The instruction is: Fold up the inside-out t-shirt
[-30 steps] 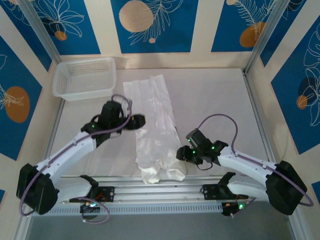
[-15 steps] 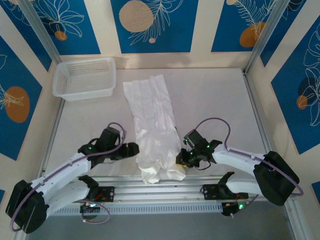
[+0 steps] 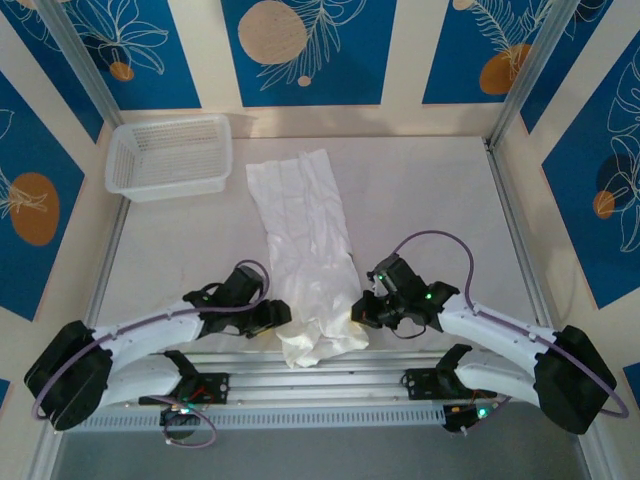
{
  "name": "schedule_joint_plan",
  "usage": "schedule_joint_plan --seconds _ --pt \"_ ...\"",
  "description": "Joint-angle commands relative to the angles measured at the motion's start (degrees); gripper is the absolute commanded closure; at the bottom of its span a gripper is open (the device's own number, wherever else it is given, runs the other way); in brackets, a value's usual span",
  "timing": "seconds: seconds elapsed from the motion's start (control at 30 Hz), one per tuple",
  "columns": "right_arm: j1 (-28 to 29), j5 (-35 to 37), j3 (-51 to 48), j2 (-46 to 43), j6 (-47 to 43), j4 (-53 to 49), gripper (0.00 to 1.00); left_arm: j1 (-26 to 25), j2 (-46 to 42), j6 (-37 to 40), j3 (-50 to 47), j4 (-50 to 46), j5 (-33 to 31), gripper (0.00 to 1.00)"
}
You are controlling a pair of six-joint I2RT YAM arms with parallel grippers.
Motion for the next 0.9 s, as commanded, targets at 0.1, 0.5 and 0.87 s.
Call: schedule_joint_plan --seconds 0.1,0.5,0.87 --pt "0.69 0.61 -0.40 -0.75 2.08 0.68 1.00 -1.34 3.87 -2.80 0.30 3.79 -0.93 0.34" --pt "1.13 1.69 -0.50 -0.52 2.35 0.24 1.00 -1.84 4.35 -5.15 0.82 8.02 -0.66 0.81" --pt "1.18 3.49 -0.64 -0.38 3.05 -0.04 1.00 -1.96 5.18 -5.42 -0.14 7.41 -3.94 0.63"
